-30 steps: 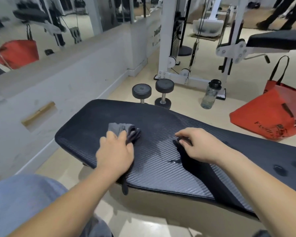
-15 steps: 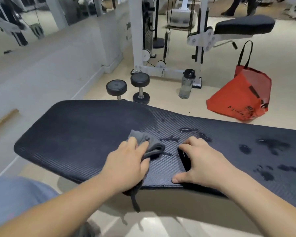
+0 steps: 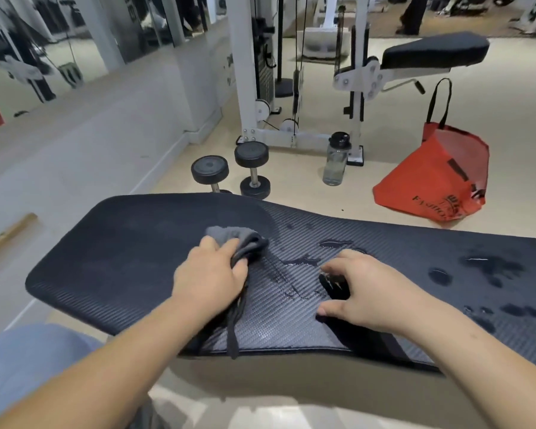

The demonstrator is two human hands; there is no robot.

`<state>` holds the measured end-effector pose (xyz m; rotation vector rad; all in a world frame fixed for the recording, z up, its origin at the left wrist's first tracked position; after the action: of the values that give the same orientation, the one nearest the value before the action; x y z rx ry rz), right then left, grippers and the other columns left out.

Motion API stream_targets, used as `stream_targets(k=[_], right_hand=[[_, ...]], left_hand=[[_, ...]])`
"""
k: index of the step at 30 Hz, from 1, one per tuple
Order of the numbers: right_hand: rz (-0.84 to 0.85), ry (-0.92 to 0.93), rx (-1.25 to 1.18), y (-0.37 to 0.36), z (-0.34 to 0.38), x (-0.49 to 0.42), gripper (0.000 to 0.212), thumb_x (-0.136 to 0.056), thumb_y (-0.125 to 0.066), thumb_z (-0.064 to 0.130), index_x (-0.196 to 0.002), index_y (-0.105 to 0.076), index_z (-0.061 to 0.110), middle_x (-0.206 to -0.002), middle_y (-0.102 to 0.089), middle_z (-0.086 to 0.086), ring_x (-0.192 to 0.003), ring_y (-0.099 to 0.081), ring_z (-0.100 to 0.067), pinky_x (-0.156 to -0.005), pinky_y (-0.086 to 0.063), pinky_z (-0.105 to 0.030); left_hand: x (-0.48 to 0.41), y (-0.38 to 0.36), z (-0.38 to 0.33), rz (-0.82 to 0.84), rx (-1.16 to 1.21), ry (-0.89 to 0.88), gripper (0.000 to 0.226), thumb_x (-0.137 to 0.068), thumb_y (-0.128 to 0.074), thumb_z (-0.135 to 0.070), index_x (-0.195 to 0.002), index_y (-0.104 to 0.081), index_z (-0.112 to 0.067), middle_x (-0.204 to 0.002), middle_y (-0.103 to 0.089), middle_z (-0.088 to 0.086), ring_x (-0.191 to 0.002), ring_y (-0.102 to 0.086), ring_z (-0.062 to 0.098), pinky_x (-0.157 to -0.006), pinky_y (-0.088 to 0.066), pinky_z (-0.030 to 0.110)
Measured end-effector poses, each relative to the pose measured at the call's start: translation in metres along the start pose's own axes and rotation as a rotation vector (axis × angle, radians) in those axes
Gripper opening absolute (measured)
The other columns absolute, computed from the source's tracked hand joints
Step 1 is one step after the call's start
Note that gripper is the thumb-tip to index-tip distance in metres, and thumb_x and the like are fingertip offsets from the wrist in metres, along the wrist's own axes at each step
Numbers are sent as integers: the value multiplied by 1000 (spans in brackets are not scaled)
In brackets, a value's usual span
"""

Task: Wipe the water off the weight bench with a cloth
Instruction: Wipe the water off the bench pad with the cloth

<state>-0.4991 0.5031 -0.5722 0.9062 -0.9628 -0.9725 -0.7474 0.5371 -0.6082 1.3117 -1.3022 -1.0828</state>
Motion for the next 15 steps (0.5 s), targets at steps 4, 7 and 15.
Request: stream_targets(k=[4, 7, 15], right_hand=[[-92, -32, -44, 7, -13, -2, 40, -87, -69, 47, -122, -68, 29, -109, -60, 12, -111, -62, -17, -96, -53, -39], [-110, -64, -100, 11, -17, -5, 30, -93, -64, 32, -122, -71, 26, -101, -64, 10, -101, -63, -16, -92, -52, -31], [-164, -100, -204, 24, -35, -9, 31, -94, -66, 36, -123, -71, 26, -108, -70, 9, -98, -64, -12, -93, -52, -30]], left_hand=[[55, -6, -58, 10, -53, -247, 54, -97, -37, -58, -146, -33, -34, -123, -42, 4, -116, -46, 28, -84, -51, 42], [45, 0, -37, 117, 26, -516, 53, -91, -41, -59, -143, -35, -49, -114, -45, -6, -111, -51, 20, -83, -55, 41], [42, -6, -60, -1, -40, -253, 47, -97, -37, -55, -139, -39, -33, -116, -41, 1, -108, -47, 25, -77, -51, 41]])
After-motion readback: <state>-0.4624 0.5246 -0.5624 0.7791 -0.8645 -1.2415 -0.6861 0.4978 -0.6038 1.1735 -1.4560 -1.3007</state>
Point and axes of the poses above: each hand's wrist, its own x-axis away from the middle knuckle, its own y-axis out of the back of the hand, z = x × y, the point moved 4 cm from there along -x, towards the middle knuckle
